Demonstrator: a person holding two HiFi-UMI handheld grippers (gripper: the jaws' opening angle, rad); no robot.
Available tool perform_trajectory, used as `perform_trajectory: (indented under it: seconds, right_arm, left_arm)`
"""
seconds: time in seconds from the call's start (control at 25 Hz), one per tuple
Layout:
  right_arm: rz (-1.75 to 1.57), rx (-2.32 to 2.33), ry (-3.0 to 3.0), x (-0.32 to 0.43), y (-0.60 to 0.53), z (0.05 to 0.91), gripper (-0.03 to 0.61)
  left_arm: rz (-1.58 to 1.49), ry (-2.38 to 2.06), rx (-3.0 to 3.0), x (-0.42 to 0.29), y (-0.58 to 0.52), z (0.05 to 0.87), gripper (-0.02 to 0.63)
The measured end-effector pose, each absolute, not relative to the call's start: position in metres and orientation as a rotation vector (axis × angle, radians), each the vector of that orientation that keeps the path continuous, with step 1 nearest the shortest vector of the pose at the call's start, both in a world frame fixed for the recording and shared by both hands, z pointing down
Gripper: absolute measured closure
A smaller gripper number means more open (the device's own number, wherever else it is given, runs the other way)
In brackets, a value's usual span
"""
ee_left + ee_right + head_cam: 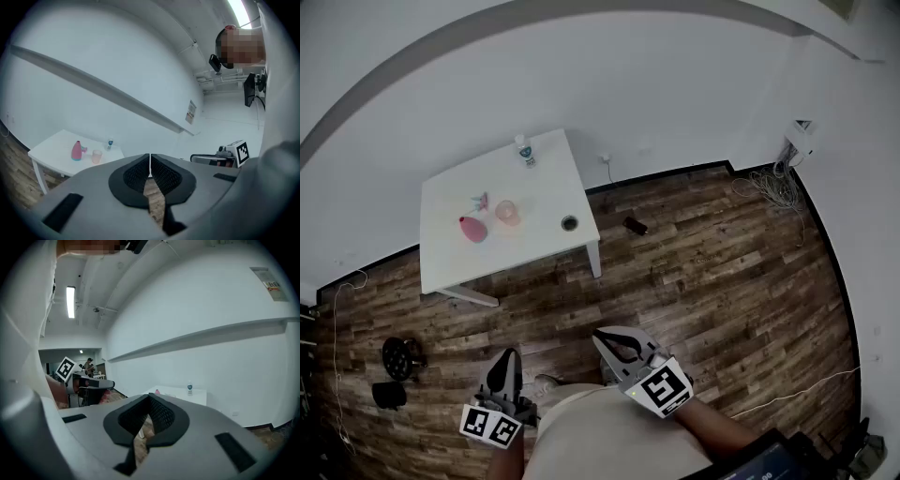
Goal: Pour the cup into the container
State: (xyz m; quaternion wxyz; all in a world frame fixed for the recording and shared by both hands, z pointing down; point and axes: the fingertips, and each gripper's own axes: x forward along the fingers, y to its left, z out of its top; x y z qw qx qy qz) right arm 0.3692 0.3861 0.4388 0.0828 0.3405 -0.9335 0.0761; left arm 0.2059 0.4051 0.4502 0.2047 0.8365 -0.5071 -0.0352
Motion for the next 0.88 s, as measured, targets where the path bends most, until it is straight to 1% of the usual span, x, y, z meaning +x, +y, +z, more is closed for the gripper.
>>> perform_trajectory:
  seconds: [0.24, 0.48, 0.64, 0.72, 0.88]
  right_arm:
    - [0.237, 1.072, -2.797, 0.385, 0.399, 0.439, 0.575]
    - [0.308, 1.083, -2.828, 0.401, 0.399, 0.441, 0.575]
    - [0.338, 1.079, -2.861, 0.408, 0.401, 0.438, 0.539]
    - [0.335, 1.073, -2.875, 0.410, 0.402, 0.437, 0.534]
    - [0.338, 1.043, -2.896, 0.411, 0.400, 0.439, 0.513]
  left_arm:
    - [-0.093, -1.399, 2.341, 0.216, 0.417, 0.451, 0.603]
    - [-0.086, -1.420, 2.323, 0.210, 0.418, 0.455, 0.603]
    - [-0.091, -1.445, 2.308, 0.201, 0.422, 0.457, 0.603]
    - [-0.095, -1.456, 2.303, 0.199, 0.424, 0.457, 0.601]
    - [-0.100, -1.475, 2.295, 0.199, 0.424, 0.458, 0.572]
